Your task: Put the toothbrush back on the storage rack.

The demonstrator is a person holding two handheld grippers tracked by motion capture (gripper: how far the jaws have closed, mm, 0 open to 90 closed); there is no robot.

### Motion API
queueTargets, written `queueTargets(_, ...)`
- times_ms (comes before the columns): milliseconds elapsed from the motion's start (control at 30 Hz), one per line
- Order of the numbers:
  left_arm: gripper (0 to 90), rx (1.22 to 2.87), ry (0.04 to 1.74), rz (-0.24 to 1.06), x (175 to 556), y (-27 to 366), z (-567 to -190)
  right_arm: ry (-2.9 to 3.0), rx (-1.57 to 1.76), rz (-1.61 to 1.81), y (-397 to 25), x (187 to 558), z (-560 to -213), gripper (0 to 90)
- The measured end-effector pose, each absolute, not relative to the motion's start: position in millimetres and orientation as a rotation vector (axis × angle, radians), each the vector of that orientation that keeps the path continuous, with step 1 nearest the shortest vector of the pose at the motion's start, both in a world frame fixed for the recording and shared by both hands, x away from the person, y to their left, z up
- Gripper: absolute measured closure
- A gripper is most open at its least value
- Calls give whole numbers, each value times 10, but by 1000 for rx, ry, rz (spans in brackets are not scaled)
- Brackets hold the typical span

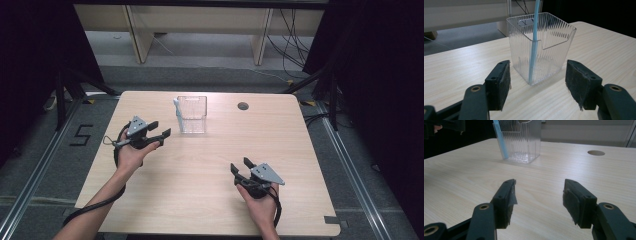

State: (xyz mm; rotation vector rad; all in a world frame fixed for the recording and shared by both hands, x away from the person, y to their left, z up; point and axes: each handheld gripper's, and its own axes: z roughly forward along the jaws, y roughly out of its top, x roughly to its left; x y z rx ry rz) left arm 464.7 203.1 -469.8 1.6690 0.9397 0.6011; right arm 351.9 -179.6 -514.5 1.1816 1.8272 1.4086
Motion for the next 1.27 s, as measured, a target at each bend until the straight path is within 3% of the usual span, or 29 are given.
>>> queueTargets(1267, 357, 1624, 915, 615, 3738, 2379, -5155, 1822, 1139, 1425, -1794, 3541, -5160, 439)
